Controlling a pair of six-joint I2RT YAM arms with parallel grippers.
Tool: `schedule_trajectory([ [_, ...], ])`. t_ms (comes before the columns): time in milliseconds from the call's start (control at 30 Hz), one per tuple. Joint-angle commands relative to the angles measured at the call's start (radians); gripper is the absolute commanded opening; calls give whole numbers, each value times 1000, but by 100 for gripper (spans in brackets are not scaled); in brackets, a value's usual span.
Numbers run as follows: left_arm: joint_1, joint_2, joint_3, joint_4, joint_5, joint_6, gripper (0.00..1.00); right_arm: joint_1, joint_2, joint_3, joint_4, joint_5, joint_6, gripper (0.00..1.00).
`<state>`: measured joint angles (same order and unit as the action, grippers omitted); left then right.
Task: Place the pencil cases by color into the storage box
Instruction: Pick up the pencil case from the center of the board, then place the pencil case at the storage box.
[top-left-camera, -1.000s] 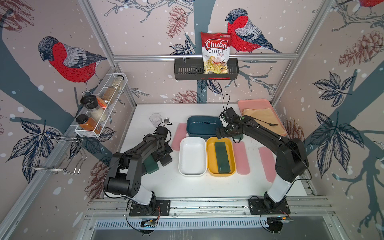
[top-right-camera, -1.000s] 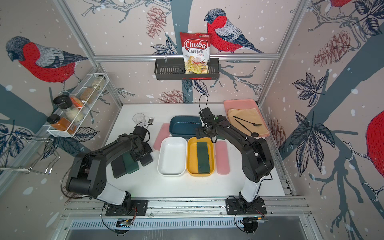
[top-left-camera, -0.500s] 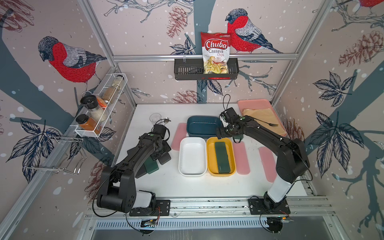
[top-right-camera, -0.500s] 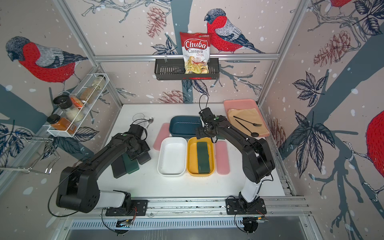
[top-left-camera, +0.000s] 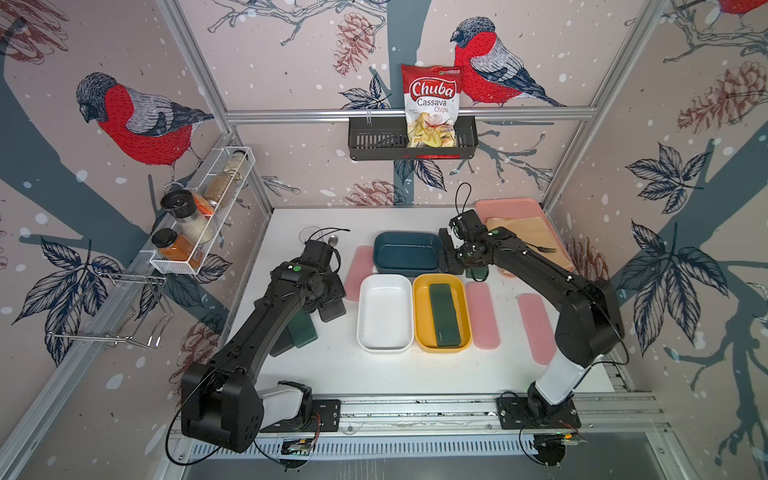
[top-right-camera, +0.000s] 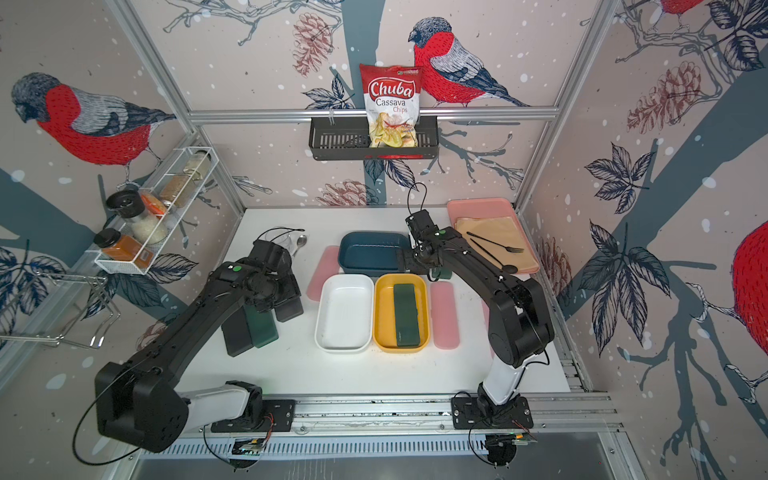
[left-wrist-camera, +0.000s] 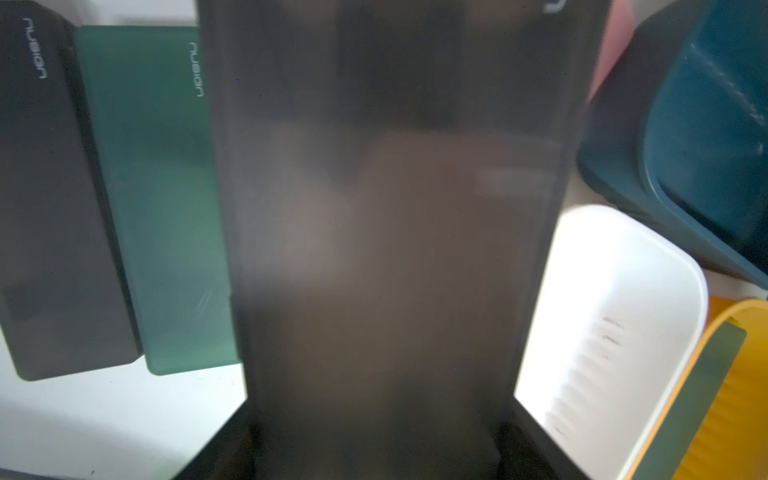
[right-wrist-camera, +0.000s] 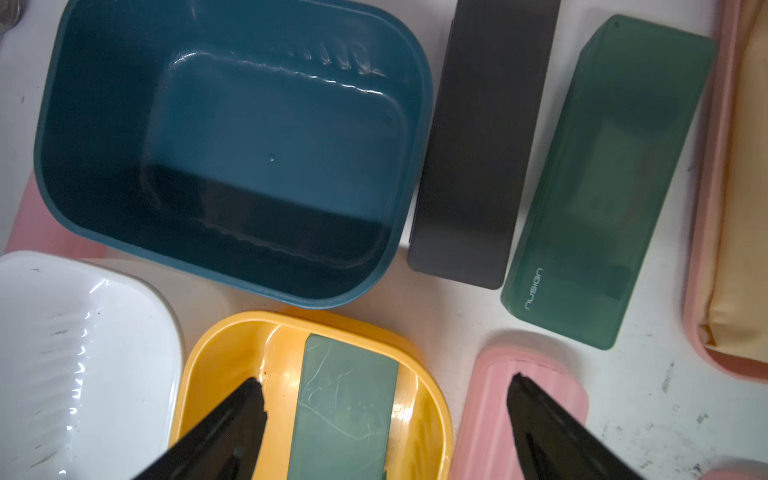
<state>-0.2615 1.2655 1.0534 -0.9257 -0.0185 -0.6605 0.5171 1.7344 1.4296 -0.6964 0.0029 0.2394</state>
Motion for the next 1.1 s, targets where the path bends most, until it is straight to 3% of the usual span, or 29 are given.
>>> schedule_trajectory([
  [0,-39,7,22,-21,52,59,58,-13,-12,11,-23,2,10,95],
  [333,-231,114,90,-13,69,98,59,-38,-26,5,-34,9,10,95],
  [733,-377,192,74,78,108,-5,59,-63,-68,-50,-31,9,4,95],
  [1067,-445,247,43,115,123,-80,60,-75,-104,-104,-13,0,0,95],
])
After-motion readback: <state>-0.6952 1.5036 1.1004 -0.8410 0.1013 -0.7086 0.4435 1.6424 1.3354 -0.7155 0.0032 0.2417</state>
